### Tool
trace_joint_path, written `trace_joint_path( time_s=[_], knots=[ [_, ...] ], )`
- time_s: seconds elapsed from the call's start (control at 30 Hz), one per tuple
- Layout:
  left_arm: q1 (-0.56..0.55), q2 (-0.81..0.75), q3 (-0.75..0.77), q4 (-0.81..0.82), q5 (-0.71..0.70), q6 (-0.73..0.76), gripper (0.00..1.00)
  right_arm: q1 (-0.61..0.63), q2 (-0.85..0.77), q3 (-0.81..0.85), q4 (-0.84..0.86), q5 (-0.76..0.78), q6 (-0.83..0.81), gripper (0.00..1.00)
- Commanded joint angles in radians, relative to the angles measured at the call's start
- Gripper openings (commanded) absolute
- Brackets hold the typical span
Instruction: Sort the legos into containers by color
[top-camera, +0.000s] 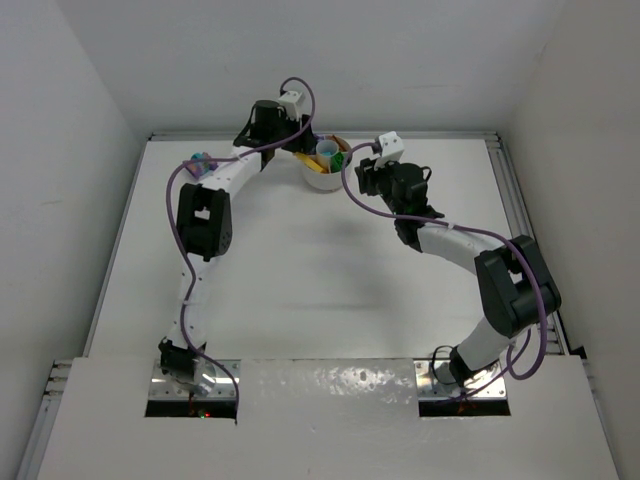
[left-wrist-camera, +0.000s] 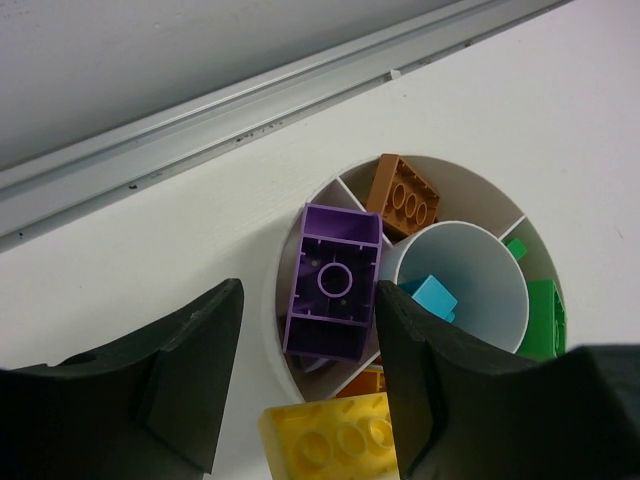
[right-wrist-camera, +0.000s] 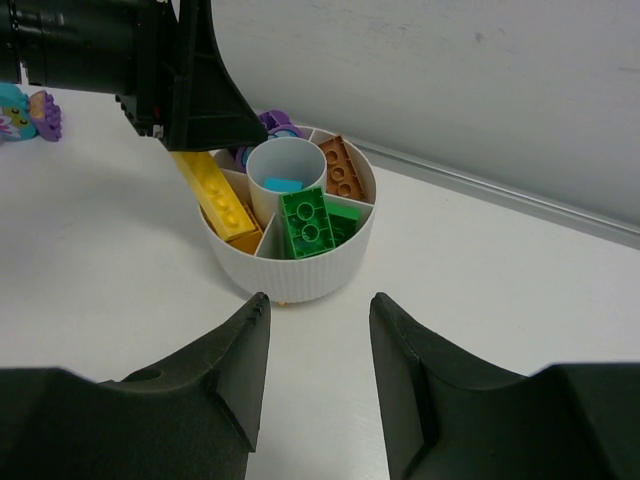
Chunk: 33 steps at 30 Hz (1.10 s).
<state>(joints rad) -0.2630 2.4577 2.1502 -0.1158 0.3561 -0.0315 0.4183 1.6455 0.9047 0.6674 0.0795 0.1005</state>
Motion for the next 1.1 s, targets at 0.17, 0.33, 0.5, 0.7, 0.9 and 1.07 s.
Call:
trace_joint_path(
  time_s=[0.17,0.33,0.5,0.7,0.9,1.07],
  knots=[
    [-0.01,-0.022,0.034,0.048,0.02,-0.015,0.47,-0.004,-0.033,0.003,0.026,0.013,-0.019,0.44],
    [-0.01,-0.028,0.06,0.048,0.06,-0.047,0.45,-0.004,-0.035,0.003,0.026,0.009,-0.018,0.44],
    [-0.01,-0.037,0.091,0.057,0.095,-0.064,0.56,-0.004,-0.033,0.002,0.024,0.008,-0.021,0.44],
    [-0.01,-0.046,0.125,0.061,0.066,-0.068,0.47,-0.004,-0.033,0.01,0.018,-0.001,-0.024,0.44],
    [0.002,-0.075,0.155,0.018,-0.005,-0.012,0.15,-0.004,-0.036,0.005,0.029,-0.001,-0.019,0.44],
    [0.122,-0.14,0.146,-0.045,-0.039,-0.03,0.13,-0.004,-0.049,0.005,0.024,-0.004,-0.024,0.44]
  ],
)
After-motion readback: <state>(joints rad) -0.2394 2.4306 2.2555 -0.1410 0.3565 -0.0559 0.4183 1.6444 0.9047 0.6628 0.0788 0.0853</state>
